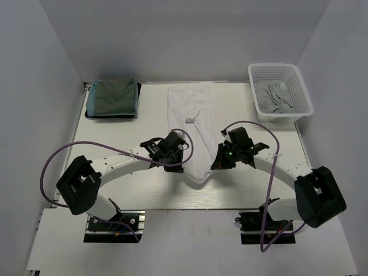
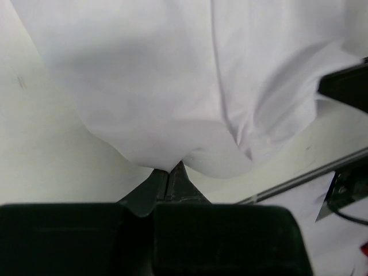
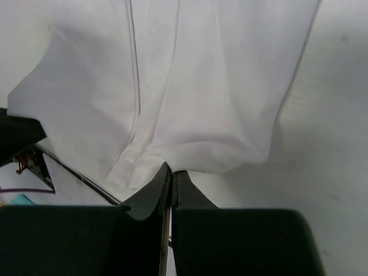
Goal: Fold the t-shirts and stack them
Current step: Grab the bottom of the folded rectangular tshirt with both arms, then fold the folded rectangular tshirt in 1/3 of the way
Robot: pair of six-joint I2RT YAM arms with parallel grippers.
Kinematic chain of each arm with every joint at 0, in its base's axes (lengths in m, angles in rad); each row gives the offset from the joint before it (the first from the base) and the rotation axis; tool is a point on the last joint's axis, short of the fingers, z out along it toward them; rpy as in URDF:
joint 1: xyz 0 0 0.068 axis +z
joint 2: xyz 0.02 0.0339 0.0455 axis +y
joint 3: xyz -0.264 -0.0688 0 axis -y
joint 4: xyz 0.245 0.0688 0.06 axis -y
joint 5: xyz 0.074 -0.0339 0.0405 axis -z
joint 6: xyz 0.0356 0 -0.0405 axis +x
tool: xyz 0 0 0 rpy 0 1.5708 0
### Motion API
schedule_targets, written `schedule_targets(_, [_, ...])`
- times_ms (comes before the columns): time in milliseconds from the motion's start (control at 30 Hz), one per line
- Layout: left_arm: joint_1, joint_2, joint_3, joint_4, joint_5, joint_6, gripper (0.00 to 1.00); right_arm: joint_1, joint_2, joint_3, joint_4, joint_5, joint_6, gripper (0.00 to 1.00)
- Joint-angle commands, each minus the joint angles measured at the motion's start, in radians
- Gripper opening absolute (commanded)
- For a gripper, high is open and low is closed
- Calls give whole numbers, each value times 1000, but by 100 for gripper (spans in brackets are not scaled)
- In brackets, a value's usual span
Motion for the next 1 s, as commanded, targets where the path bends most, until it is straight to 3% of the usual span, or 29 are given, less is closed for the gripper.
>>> schedule_targets(0, [8, 26, 118, -63, -142, 42, 0, -26, 73, 96, 28, -4, -11, 0])
schedule_targets(100, [32, 46, 181, -74, -234, 33, 0, -44, 135, 168, 36, -7, -17, 0])
schedule_targets(433, [147, 201, 421, -2, -276, 131, 0, -109, 289, 438, 48, 120, -94, 0])
schedule_targets(600, [218, 296, 526, -23, -267, 140, 0, -136, 359, 544, 68, 91, -114, 0])
schedule_targets(967, [310, 409, 589, 18, -166, 178, 0, -175, 549, 740, 74, -1, -120, 0])
